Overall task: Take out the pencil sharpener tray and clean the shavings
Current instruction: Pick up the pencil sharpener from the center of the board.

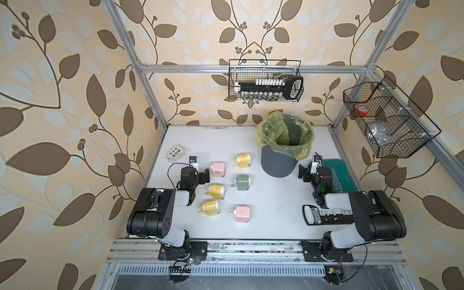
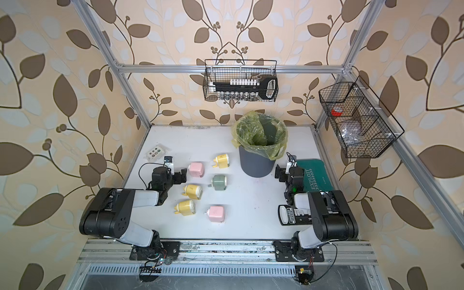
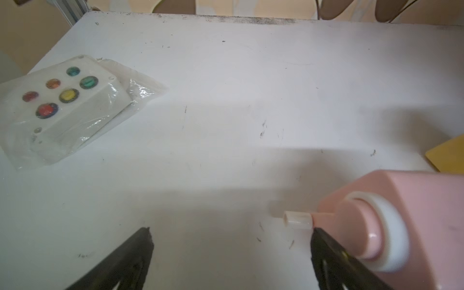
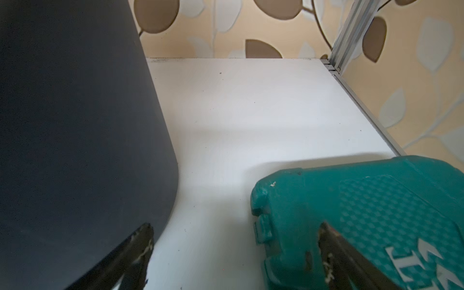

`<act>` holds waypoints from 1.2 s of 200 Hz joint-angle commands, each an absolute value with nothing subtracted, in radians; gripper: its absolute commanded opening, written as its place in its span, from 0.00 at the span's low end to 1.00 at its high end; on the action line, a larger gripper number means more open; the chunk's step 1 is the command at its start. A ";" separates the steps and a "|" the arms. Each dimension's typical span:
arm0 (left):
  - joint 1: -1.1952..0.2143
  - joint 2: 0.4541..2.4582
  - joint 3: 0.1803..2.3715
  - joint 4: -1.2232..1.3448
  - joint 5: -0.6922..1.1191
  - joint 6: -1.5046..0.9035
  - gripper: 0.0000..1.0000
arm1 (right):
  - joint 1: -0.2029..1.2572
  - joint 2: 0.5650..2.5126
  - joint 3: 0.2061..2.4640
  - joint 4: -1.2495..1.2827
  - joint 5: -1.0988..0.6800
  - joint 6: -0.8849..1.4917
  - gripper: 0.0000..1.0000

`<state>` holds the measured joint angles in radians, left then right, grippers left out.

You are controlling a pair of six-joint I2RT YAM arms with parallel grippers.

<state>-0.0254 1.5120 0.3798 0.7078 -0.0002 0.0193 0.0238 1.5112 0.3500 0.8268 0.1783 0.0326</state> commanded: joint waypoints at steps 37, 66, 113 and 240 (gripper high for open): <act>-0.023 1.493 0.391 0.729 0.005 0.025 0.99 | 0.026 1.503 0.363 0.831 0.172 0.036 0.99; -0.023 1.494 0.393 0.724 0.007 0.023 0.99 | 0.023 1.505 0.365 0.829 0.169 0.037 0.99; -0.023 1.492 0.394 0.719 0.011 0.024 0.99 | 0.025 1.499 0.359 0.835 0.173 0.035 0.99; -0.198 0.729 0.613 -0.255 0.467 0.282 0.99 | 0.011 0.740 0.593 -0.347 0.308 0.521 0.95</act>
<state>-0.1226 0.7555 0.5640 0.0338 0.2409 0.1425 0.0109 0.8848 0.6201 -0.1062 0.4335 0.5003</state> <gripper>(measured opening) 0.989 0.965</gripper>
